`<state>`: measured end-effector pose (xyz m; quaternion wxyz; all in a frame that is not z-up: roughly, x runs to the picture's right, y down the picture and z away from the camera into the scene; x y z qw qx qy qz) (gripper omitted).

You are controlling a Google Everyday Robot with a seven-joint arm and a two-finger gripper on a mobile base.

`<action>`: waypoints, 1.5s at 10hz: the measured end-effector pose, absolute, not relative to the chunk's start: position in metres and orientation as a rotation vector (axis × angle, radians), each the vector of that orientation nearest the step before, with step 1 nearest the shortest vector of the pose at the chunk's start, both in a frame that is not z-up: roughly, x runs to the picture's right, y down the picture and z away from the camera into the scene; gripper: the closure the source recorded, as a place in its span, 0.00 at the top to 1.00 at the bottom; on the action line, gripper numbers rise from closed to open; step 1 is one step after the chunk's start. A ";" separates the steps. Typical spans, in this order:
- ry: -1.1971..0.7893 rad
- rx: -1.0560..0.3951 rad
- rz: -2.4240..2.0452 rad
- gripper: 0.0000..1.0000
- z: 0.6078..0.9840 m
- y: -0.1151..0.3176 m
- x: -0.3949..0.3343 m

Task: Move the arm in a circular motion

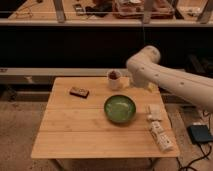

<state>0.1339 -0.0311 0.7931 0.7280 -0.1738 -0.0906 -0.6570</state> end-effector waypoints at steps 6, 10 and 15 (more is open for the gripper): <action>-0.450 -0.321 -1.920 0.80 0.884 -0.037 -0.096; -0.666 -0.210 -2.103 0.80 0.825 0.028 -0.159; -0.607 -0.351 -1.966 0.80 0.739 0.134 -0.011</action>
